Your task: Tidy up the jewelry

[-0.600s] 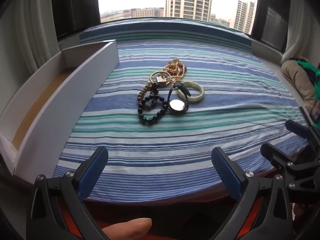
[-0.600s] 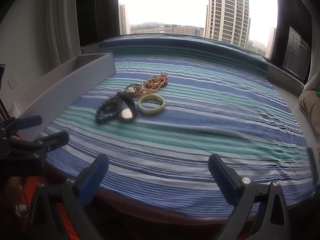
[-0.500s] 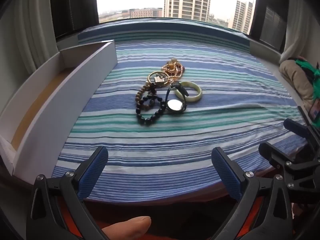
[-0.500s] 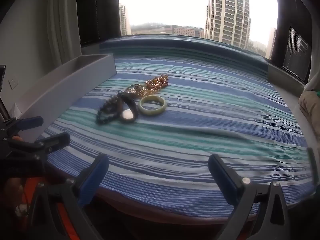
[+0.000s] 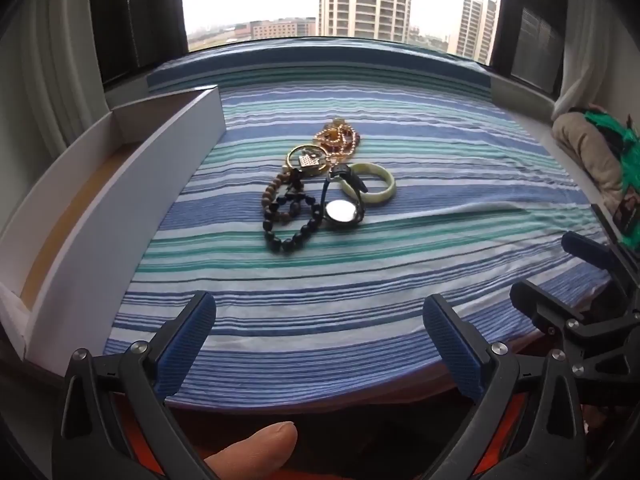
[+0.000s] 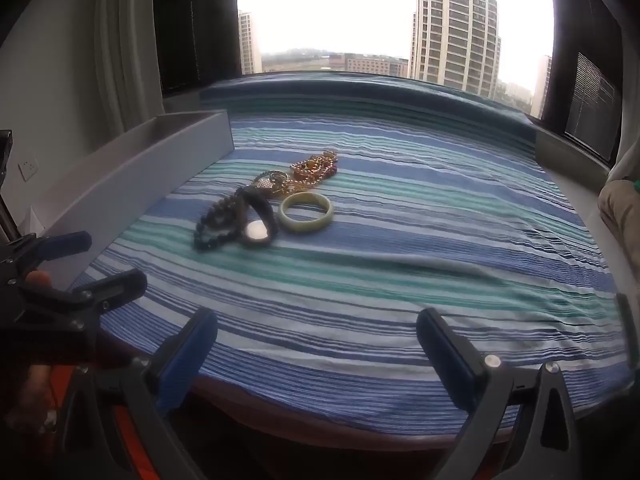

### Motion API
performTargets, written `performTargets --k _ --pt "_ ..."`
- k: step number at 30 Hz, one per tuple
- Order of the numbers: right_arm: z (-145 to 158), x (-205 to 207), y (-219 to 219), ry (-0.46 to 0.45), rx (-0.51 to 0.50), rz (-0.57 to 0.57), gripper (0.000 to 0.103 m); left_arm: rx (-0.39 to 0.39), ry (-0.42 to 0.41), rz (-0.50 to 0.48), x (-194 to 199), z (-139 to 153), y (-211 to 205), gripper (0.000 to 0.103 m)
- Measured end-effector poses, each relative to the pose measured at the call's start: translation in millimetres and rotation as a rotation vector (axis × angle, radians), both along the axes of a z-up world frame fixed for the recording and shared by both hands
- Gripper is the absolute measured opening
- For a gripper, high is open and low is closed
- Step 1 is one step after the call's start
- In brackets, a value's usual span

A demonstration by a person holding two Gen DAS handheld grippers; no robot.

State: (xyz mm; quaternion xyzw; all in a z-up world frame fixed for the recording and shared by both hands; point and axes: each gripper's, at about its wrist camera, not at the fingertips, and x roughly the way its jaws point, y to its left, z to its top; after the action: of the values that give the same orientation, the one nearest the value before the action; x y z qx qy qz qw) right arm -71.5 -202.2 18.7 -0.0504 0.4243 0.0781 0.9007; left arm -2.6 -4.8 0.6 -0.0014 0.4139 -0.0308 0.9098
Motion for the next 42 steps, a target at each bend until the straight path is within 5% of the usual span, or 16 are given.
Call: performTargets --k 42 --pt "-3.7 0.9 5.1 -0.004 0.008 0.010 0.101 0.010 0.026 0.005 2.5 -5.8 -0.5 0.103"
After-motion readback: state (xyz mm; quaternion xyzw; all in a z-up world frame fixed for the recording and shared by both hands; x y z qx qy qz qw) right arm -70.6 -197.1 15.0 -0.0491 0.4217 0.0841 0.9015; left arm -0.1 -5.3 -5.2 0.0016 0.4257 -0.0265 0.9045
